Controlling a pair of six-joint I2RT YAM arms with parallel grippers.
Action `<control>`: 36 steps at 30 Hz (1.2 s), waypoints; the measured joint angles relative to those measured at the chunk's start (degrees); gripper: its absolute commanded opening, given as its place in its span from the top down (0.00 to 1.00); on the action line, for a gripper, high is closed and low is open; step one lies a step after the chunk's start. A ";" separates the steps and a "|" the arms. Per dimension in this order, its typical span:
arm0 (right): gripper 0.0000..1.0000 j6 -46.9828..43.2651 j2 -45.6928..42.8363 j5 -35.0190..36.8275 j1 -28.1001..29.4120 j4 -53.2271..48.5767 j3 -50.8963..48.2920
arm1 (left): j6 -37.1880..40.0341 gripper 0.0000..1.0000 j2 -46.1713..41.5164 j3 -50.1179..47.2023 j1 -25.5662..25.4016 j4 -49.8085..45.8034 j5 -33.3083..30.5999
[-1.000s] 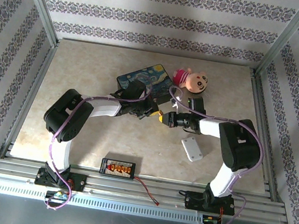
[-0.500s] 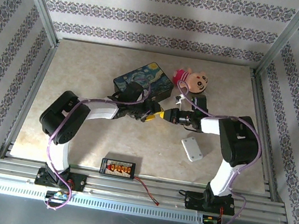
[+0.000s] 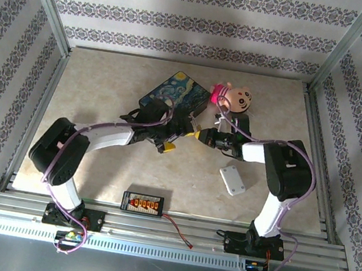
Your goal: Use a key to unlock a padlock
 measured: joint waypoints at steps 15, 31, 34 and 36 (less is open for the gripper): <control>0.75 -3.15 -4.52 11.89 3.39 -9.38 0.31 | 15.43 0.01 -0.74 14.93 0.00 -25.00 -27.15; 0.71 -4.55 0.07 12.61 1.44 -12.13 10.05 | 23.82 0.01 12.83 27.69 0.02 -38.71 -41.22; 0.71 -4.44 2.80 12.46 0.70 -12.07 12.72 | 24.22 0.01 13.60 28.70 0.07 -39.43 -41.46; 0.71 -4.26 4.39 12.13 0.35 -12.02 13.77 | 24.44 0.01 13.66 28.83 0.11 -39.60 -41.40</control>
